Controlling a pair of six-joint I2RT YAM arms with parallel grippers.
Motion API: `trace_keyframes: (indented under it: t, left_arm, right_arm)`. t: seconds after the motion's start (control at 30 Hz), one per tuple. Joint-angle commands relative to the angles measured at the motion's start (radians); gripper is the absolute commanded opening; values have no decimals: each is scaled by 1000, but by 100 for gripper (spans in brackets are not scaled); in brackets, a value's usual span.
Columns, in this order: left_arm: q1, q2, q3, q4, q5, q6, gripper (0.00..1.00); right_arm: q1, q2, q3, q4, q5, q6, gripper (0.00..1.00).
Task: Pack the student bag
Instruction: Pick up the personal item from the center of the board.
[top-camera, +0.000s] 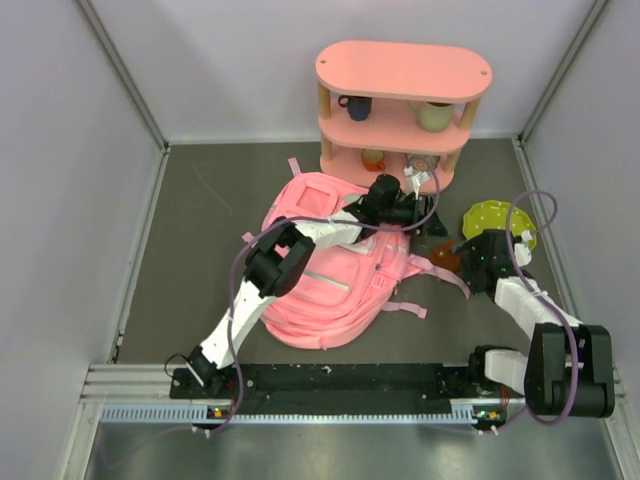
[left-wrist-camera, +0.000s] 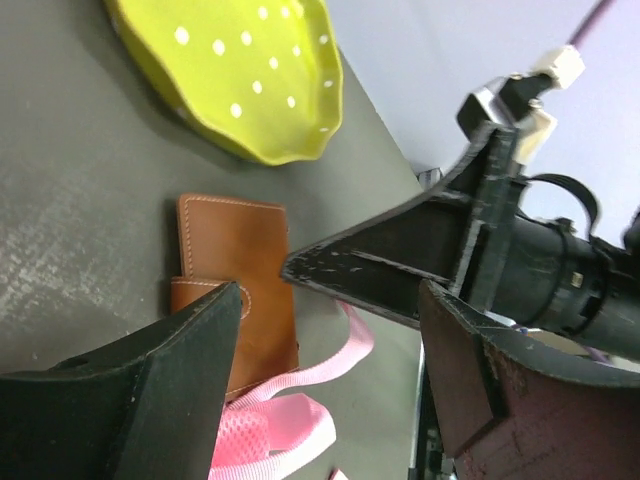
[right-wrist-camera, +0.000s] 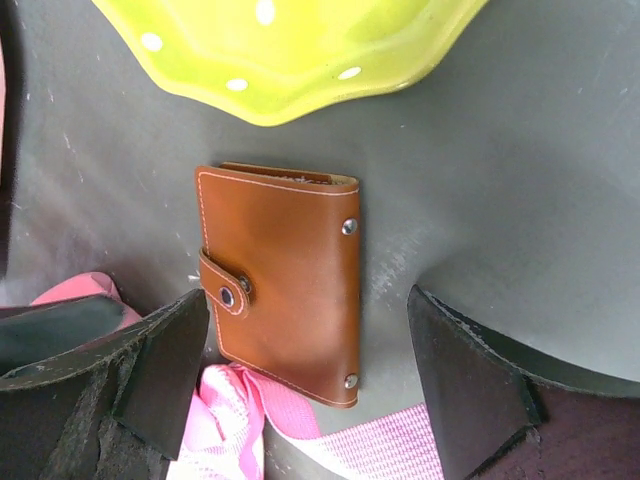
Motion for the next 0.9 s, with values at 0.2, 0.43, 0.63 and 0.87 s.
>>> trace_keyframes:
  t: [0.2, 0.43, 0.63, 0.87]
  left_arm:
    - [10, 65, 7, 26, -97, -276, 76]
    - [-12, 57, -49, -36, -222, -343, 76]
    - [-59, 49, 60, -265, -397, -136, 76]
    - [-75, 112, 164, -487, -424, -34, 76]
  right_arm:
    - [-8, -21, -51, -55, -28, 14, 75]
    - [-8, -24, -58, -41, -39, 4, 71]
    - [-8, -61, -79, -41, -48, 11, 71]
    - [-8, -70, -93, -9, -68, 16, 68]
